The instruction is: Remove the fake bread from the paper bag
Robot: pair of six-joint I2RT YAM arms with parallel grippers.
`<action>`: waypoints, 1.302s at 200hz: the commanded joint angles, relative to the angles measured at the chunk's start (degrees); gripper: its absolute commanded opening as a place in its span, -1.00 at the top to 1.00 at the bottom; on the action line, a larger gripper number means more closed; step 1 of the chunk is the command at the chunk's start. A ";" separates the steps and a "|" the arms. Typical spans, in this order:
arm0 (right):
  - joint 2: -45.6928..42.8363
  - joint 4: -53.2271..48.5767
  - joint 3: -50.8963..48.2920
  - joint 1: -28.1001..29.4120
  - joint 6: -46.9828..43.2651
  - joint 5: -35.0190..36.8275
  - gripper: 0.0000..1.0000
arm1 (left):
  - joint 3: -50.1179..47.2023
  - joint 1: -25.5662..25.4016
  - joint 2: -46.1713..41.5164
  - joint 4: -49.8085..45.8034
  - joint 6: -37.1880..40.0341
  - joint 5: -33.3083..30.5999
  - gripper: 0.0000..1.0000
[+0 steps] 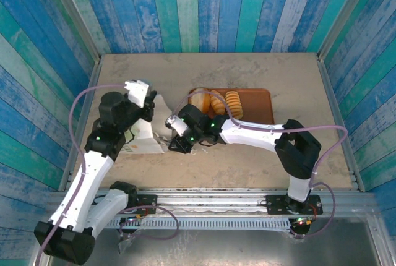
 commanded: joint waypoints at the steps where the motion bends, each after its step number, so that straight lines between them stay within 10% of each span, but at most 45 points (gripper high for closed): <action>1: -0.97 3.85 -0.83 0.74 2.37 -0.78 0.40 | 1.36 -2.19 1.19 -1.73 2.58 1.66 1.00; 112: -2.10 15.31 -6.80 6.70 7.30 1.76 0.37 | -8.58 -2.38 -12.06 -0.80 -5.30 -28.50 1.00; 260: 8.88 18.01 3.62 -3.28 10.17 -0.03 0.32 | -1.93 -2.38 -6.54 -7.94 6.64 -5.68 1.00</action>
